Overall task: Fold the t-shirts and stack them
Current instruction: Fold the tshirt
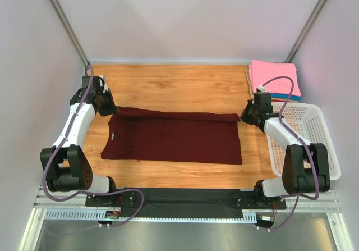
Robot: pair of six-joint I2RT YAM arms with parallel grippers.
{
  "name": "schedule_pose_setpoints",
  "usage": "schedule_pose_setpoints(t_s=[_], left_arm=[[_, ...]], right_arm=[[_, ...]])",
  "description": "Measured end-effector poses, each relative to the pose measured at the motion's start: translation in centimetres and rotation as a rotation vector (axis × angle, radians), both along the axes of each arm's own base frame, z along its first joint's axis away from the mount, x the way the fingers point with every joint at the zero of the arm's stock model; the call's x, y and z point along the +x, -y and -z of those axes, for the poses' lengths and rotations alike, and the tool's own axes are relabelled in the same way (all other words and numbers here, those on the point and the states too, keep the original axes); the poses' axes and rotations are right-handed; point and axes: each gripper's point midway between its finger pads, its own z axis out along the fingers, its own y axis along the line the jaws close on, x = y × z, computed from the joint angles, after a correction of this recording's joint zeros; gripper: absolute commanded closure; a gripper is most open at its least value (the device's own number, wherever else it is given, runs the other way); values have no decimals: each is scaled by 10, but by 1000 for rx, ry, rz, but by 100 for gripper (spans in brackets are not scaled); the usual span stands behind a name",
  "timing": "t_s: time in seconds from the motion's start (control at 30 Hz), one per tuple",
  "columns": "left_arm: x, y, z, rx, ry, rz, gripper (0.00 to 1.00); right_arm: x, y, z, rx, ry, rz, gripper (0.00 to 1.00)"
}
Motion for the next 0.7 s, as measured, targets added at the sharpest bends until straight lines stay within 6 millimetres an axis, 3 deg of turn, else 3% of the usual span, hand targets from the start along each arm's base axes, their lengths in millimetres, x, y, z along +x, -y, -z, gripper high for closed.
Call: schedule_pose_setpoints(t_s=[0.23, 0.43, 0.7], left_arm=[[-28, 2, 17, -3, -65, -5, 100], [-36, 0, 12, 9, -70, -15, 100], [-51, 0, 23, 1, -114, -41, 100]], right_arm=[[-21, 0, 12, 20, -54, 25, 100], [-35, 0, 15, 32, -72, 39, 100], [-46, -3, 22, 63, -101, 58, 100]])
